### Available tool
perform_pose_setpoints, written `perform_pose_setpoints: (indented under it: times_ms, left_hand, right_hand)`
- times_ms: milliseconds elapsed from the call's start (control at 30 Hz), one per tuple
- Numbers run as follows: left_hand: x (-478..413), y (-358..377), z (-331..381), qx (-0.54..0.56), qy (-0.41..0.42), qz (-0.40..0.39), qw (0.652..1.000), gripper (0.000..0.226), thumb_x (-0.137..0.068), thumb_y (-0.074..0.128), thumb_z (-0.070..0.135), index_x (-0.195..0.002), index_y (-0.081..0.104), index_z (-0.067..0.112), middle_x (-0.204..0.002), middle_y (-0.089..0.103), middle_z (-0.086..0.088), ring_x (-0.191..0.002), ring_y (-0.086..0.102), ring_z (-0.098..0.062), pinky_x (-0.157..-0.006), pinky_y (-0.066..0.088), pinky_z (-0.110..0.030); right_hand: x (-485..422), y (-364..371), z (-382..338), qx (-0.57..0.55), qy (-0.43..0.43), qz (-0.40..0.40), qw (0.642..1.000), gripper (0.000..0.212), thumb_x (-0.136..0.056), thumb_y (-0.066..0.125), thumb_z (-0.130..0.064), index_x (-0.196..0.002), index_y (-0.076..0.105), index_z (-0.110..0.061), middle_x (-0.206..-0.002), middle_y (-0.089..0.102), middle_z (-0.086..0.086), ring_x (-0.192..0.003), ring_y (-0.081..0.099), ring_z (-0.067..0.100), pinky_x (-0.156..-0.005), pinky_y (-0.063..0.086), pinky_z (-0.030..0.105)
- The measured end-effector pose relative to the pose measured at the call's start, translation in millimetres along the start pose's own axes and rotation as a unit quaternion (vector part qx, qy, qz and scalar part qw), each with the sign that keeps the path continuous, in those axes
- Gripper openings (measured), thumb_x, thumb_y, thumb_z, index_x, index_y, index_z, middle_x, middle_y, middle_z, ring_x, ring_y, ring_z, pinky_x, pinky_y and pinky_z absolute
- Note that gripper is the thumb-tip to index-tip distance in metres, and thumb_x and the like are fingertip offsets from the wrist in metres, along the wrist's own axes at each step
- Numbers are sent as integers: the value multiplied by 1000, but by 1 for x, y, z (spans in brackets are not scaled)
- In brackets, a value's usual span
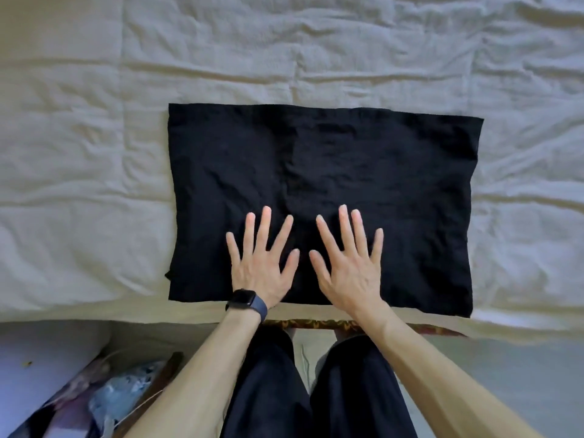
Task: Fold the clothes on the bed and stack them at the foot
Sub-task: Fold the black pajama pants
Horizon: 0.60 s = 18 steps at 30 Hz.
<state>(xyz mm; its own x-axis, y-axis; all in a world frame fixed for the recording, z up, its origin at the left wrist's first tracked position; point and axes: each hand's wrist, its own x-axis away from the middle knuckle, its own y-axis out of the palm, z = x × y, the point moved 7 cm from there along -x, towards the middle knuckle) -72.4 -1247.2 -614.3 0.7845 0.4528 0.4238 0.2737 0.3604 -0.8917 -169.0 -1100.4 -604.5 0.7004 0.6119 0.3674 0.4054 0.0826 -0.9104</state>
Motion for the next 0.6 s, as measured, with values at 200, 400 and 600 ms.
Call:
perform_pose_setpoints:
  times_ms: [200, 400, 600]
  left_hand:
    - [26, 6, -120, -18, -139, -24, 990, 64, -99, 19, 58, -159, 7, 41, -169, -1, 1, -155, 0, -25, -119, 6, -67]
    - [15, -7, -78, 6, -152, 53, 987, 64, -101, 30, 49, -161, 11, 35, -169, 0, -7, -155, 0, -30, -118, 3, -66]
    - [-21, 19, 113, 23, 26, 30, 999, 62, -101, 28, 56, -159, 12, 41, -169, 3, 0, -155, 2, -27, -120, 7, -64]
  right_hand:
    - [17, 9, 96, 29, 118, -50, 991, 64, -104, 21, -60, -162, 4, -40, -172, -6, 1, -157, -11, 21, -122, 2, 65]
    - [2, -13, 149, 45, 103, -50, 992, 67, -101, 16, -63, -162, 1, -41, -171, -12, -1, -156, -18, 18, -123, -4, 62]
    - [-35, -31, 160, 42, 23, -8, 999, 64, -104, 20, -59, -162, 2, -41, -172, -9, -1, -157, -15, 18, -124, -7, 58]
